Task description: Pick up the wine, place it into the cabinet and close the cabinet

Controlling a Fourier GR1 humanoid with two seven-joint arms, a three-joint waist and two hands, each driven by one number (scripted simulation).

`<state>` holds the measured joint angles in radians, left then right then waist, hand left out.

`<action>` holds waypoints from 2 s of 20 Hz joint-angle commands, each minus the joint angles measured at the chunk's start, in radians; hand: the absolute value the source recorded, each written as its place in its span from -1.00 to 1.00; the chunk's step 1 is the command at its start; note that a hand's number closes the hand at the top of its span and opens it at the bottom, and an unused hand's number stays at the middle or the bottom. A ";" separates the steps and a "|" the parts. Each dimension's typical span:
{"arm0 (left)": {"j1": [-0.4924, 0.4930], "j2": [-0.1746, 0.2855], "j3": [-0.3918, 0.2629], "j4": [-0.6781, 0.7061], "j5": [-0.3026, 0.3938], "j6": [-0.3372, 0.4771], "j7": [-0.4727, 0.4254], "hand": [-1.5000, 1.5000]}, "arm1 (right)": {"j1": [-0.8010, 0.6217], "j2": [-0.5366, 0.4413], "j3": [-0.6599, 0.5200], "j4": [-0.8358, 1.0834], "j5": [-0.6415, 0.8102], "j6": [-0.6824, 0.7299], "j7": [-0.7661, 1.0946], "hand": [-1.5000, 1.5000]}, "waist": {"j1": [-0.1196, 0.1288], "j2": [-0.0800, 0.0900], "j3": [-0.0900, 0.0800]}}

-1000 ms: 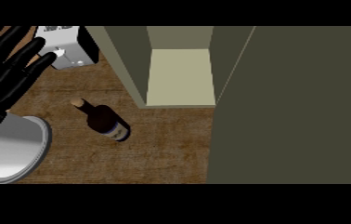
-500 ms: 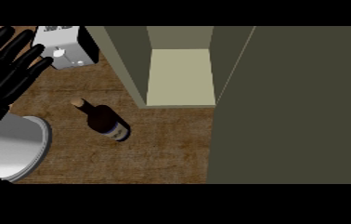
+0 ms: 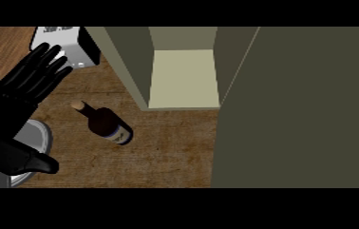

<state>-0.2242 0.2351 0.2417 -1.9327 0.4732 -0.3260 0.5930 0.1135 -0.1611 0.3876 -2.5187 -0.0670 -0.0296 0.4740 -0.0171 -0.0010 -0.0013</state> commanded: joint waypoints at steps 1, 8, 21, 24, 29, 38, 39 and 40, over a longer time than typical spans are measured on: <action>0.044 -0.017 -0.015 0.089 -0.037 -0.074 -0.097 -1.00 | 0.086 -0.028 -0.002 -0.233 -0.031 0.004 0.053 -1.00 | -0.002 -0.001 0.001; 0.039 -0.005 -0.018 0.202 -0.089 -0.126 -0.181 -1.00 | 0.075 -0.061 -0.066 -0.278 -0.078 0.006 0.100 -1.00 | -0.002 -0.002 0.001; -0.014 -0.005 -0.017 0.562 -0.307 -0.146 -0.487 -1.00 | 0.048 -0.062 -0.021 -0.295 -0.037 -0.019 0.144 -1.00 | -0.014 0.000 -0.001; -0.019 -0.006 -0.030 0.606 -0.326 -0.152 -0.508 -1.00 | 0.062 -0.050 -0.008 -0.253 -0.030 -0.018 0.101 -1.00 | -0.003 -0.001 0.001; -0.068 -0.043 -0.065 0.769 -0.410 -0.134 -0.643 -1.00 | 0.071 -0.051 -0.005 -0.228 -0.036 -0.003 0.055 -1.00 | -0.013 0.002 0.000; -0.051 -0.028 -0.069 0.885 -0.424 -0.185 -0.738 -1.00 | 0.066 -0.050 -0.014 -0.266 -0.053 -0.012 0.103 -1.00 | -0.004 -0.001 0.000; -0.059 -0.016 -0.074 0.952 -0.453 -0.193 -0.791 -1.00 | 0.042 -0.035 0.009 -0.255 -0.019 -0.027 0.095 -1.00 | -0.011 0.000 -0.001; -0.005 -0.030 -0.087 0.920 -0.453 -0.202 -0.815 -1.00 | 0.131 -0.044 0.008 -0.215 -0.023 0.007 -0.002 -1.00 | -0.003 -0.002 0.001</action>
<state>-0.2643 0.2111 0.1715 -1.0589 0.0464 -0.5104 -0.1436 0.1358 -0.1945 0.3714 -2.5233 -0.0668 -0.0290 0.4461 -0.0229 -0.0013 -0.0010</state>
